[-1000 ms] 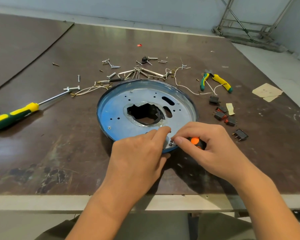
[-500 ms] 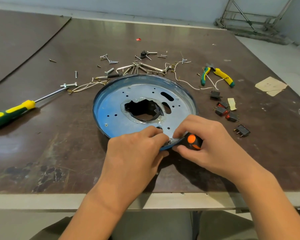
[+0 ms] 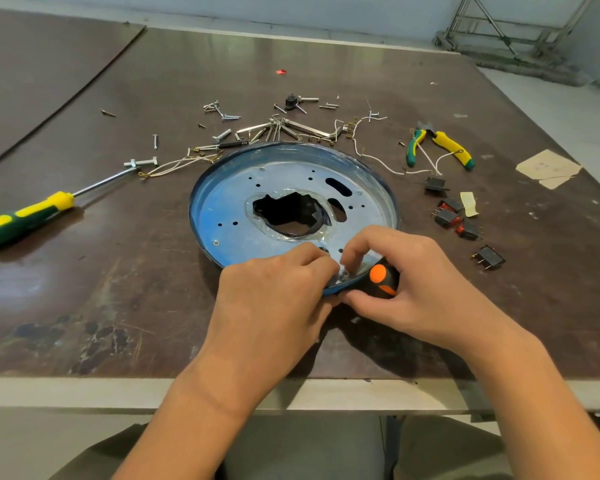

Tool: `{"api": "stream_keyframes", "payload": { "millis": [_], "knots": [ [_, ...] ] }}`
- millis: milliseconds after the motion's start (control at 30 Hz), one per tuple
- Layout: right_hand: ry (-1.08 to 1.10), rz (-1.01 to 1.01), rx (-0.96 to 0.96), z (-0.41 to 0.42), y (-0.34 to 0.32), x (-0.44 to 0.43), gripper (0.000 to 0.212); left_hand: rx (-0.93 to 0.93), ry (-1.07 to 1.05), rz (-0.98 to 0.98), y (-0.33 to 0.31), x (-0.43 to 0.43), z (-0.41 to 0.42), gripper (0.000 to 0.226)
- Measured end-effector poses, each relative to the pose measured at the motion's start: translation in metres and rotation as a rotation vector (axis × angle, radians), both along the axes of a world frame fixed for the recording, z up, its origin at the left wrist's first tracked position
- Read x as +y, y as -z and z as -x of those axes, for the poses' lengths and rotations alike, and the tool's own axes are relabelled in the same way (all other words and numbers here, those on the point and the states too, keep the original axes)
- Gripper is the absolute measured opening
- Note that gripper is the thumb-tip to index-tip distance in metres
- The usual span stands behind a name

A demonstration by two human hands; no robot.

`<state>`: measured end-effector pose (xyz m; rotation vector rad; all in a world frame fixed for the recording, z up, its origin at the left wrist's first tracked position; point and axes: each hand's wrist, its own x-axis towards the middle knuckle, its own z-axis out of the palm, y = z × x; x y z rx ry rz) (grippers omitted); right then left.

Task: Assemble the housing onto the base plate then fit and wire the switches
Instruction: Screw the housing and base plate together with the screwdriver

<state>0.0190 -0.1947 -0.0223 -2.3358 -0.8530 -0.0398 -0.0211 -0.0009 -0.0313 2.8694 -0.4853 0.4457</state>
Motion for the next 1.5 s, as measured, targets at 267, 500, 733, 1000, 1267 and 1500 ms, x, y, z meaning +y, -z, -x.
{"api": "stream_keyframes", "payload": {
  "millis": [267, 500, 733, 1000, 1267, 1500],
  "knots": [
    [0.0, 0.027, -0.038, -0.004, -0.002, -0.005, 0.014, 0.027, -0.012, 0.029, 0.001, 0.0, -0.002, 0.025],
    [0.007, 0.046, -0.03, -0.005, 0.001, -0.008, 0.029, 0.037, 0.001, 0.028, -0.001, 0.001, -0.003, 0.028],
    [-0.05, -0.039, -0.134, -0.006, 0.012, -0.01, 0.034, 0.021, 0.023, 0.021, -0.002, 0.003, -0.004, 0.027],
    [-0.015, 0.007, -0.083, -0.006, 0.008, -0.008, 0.029, 0.042, 0.041, 0.029, 0.0, 0.005, -0.003, 0.028],
    [0.027, 0.015, 0.014, -0.004, 0.006, -0.011, 0.031, 0.074, 0.041, 0.136, -0.011, 0.003, -0.002, 0.053],
    [0.134, 0.089, 0.008, -0.012, 0.006, -0.02, 0.04, 0.193, 0.087, 0.204, -0.031, 0.006, -0.025, 0.02]
  ]
}}
